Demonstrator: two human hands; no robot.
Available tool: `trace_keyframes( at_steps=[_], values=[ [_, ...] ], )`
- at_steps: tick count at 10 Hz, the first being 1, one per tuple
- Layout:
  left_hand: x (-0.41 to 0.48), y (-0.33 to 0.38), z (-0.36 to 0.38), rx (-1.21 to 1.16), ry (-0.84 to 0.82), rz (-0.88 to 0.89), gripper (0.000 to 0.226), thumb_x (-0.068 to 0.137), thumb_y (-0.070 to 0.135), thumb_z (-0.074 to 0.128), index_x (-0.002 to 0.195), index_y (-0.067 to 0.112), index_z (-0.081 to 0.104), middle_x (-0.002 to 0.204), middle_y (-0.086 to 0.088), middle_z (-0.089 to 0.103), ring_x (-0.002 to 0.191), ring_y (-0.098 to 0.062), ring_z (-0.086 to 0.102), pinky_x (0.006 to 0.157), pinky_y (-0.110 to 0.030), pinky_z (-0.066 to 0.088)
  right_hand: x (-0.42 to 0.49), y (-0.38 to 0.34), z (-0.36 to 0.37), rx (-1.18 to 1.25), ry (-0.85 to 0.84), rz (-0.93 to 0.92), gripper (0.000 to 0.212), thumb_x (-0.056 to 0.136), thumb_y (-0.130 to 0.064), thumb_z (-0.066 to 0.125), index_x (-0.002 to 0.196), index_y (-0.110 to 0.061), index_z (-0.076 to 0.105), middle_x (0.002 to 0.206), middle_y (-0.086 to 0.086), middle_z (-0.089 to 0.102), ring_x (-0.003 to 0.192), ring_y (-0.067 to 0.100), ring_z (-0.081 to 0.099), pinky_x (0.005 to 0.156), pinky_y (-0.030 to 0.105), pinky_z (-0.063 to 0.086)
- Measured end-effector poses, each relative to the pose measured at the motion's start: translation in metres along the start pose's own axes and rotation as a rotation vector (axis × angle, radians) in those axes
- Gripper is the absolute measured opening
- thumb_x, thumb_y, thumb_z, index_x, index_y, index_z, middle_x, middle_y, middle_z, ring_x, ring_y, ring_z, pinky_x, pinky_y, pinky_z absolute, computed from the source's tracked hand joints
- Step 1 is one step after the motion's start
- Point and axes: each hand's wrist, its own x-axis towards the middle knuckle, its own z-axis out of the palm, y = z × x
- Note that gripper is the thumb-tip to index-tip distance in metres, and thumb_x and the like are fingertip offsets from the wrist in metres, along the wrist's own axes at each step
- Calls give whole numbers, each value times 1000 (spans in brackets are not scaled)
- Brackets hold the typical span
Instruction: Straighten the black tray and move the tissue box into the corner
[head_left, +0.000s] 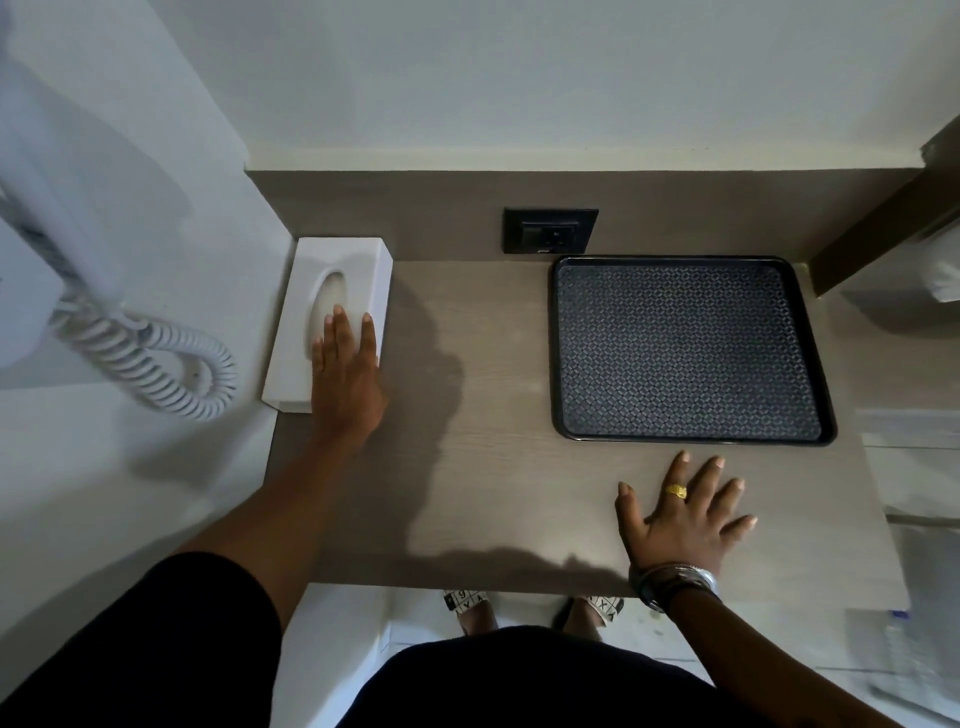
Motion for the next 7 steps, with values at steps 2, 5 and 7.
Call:
trace_keyframes(
  at_steps=[2, 5, 7],
  values=[
    [1, -6, -1, 23, -34, -18, 76, 87, 15, 63, 152, 10, 25, 158, -30, 23, 146, -47, 25, 118, -58, 22, 2, 2, 0, -6, -16, -1, 94, 81, -75, 25, 156, -19, 19, 165, 19, 10, 150, 44, 2, 115, 68, 7],
    [-1, -3, -12, -21, -51, -29, 63, 96, 28, 52, 153, 11, 28, 159, -27, 24, 147, -44, 24, 120, -57, 19, 1, 3, -1, -20, -25, -5, 93, 82, -75, 26, 156, -19, 20, 164, 19, 12, 150, 44, 3, 115, 69, 7],
    [0, 12, -38, -96, 20, -28, 87, 91, 66, 30, 153, 6, 26, 162, -25, 17, 150, -40, 17, 122, -56, 11, -3, 5, -11, 76, -62, 16, 91, 84, -71, 34, 156, -20, 16, 166, 16, 6, 151, 40, -2, 116, 63, 0]
  ],
)
